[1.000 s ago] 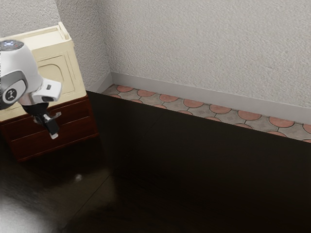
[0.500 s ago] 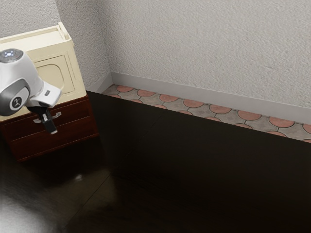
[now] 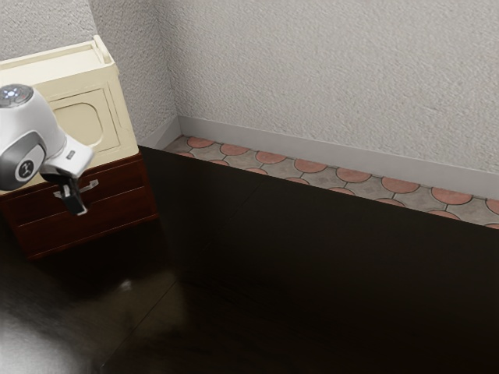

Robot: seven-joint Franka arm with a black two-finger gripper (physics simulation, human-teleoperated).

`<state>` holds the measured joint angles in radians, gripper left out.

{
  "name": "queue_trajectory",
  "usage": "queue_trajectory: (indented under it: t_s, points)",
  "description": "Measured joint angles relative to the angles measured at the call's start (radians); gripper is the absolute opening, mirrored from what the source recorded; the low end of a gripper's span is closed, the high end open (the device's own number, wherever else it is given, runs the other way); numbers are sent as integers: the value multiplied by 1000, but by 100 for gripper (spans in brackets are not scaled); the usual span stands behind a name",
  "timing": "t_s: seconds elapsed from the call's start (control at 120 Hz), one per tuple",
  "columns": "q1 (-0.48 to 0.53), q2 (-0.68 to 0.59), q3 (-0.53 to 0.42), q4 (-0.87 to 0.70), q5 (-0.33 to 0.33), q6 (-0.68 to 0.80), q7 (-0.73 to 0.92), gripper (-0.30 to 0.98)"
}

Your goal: Pull the drawer handle with one arm to open the drawer

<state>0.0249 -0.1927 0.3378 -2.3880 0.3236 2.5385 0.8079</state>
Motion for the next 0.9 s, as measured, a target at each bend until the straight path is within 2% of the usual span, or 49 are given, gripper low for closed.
queue_trajectory:
  t_s: [0.9]
  points:
    - [53, 147, 0, 68, -10, 63, 72, 69]
